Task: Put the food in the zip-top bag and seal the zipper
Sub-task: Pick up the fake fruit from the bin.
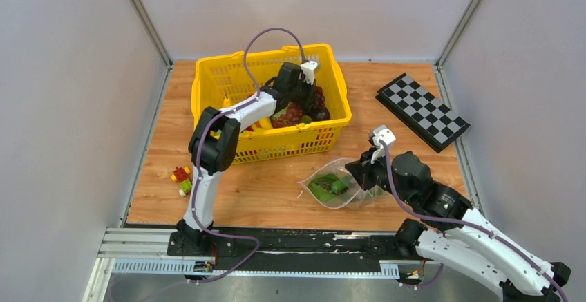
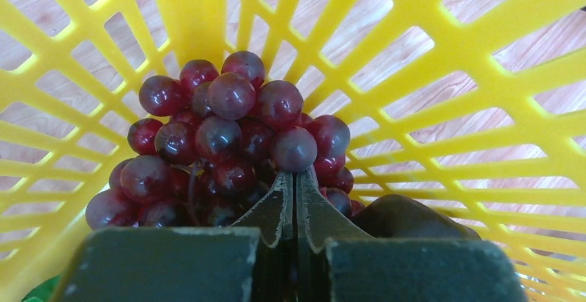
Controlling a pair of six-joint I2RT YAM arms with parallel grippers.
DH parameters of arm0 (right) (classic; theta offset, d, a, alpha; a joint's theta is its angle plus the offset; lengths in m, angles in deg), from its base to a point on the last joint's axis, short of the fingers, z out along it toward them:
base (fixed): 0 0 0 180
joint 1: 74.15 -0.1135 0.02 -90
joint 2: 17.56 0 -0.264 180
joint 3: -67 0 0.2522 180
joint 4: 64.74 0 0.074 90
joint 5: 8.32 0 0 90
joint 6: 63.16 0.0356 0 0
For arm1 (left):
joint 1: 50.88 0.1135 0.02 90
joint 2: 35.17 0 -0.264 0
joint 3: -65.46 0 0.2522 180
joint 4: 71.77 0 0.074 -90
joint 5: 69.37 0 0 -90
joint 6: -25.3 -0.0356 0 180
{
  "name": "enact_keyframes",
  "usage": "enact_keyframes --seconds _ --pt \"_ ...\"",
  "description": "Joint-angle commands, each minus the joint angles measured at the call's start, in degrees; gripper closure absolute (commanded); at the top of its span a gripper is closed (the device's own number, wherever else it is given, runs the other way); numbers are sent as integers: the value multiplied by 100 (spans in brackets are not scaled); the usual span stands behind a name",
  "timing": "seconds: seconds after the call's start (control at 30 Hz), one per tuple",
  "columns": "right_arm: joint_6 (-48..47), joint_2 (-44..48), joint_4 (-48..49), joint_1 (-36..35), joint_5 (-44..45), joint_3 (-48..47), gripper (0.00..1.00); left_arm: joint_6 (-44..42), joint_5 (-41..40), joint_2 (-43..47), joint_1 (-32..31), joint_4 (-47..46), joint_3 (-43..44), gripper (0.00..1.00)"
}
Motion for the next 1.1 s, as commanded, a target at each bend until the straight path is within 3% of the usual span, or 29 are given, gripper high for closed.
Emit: enact_keyframes --seconds 0.0,0.63,1.07 --pt "176 168 235 7 207 -14 97 -207 92 583 -60 -69 -78 100" --pt "386 524 108 7 620 33 97 -536 -215 2620 -55 -151 -1072 100" --pt "516 274 410 8 733 -70 98 -803 61 4096 -52 480 -1371 100"
